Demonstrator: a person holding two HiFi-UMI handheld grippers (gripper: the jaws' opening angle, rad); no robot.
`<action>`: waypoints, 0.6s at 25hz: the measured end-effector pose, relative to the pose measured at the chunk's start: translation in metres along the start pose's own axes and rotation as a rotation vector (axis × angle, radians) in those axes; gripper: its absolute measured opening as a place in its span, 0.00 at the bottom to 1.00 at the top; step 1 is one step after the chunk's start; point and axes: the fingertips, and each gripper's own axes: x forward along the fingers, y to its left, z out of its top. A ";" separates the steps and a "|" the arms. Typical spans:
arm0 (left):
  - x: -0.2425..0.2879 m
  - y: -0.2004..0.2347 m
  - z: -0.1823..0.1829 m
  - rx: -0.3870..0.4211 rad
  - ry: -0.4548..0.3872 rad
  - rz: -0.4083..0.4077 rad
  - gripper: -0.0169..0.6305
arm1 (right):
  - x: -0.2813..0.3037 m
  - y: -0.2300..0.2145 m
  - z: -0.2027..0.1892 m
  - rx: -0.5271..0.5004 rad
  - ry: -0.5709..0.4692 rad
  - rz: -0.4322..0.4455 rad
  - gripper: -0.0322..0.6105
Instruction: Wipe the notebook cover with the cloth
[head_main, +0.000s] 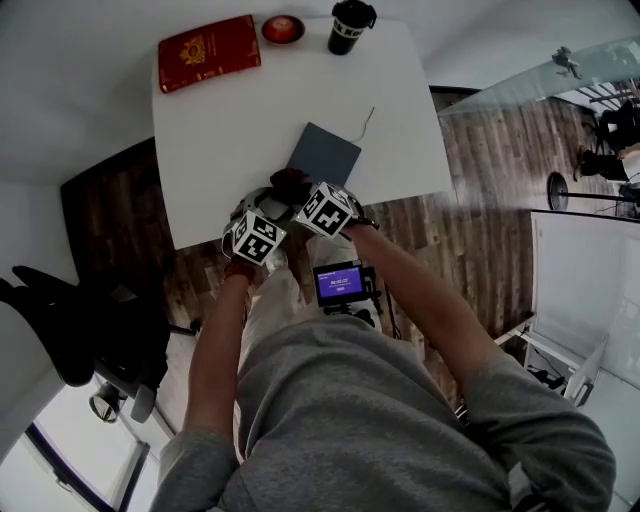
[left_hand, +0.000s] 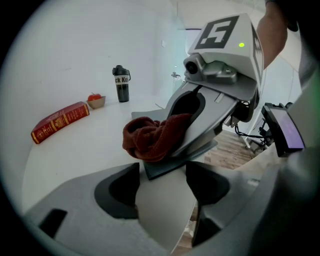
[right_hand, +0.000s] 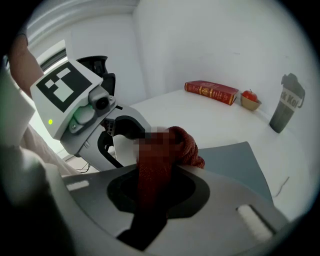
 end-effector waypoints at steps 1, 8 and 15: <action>0.000 0.000 0.000 0.001 0.000 0.000 0.46 | 0.000 0.002 0.000 0.002 -0.001 0.005 0.18; 0.000 -0.001 0.001 0.002 -0.004 0.001 0.46 | 0.002 0.010 0.001 0.020 -0.009 0.049 0.18; -0.001 0.000 0.001 0.004 -0.002 0.002 0.46 | 0.003 0.013 0.000 0.063 -0.012 0.091 0.17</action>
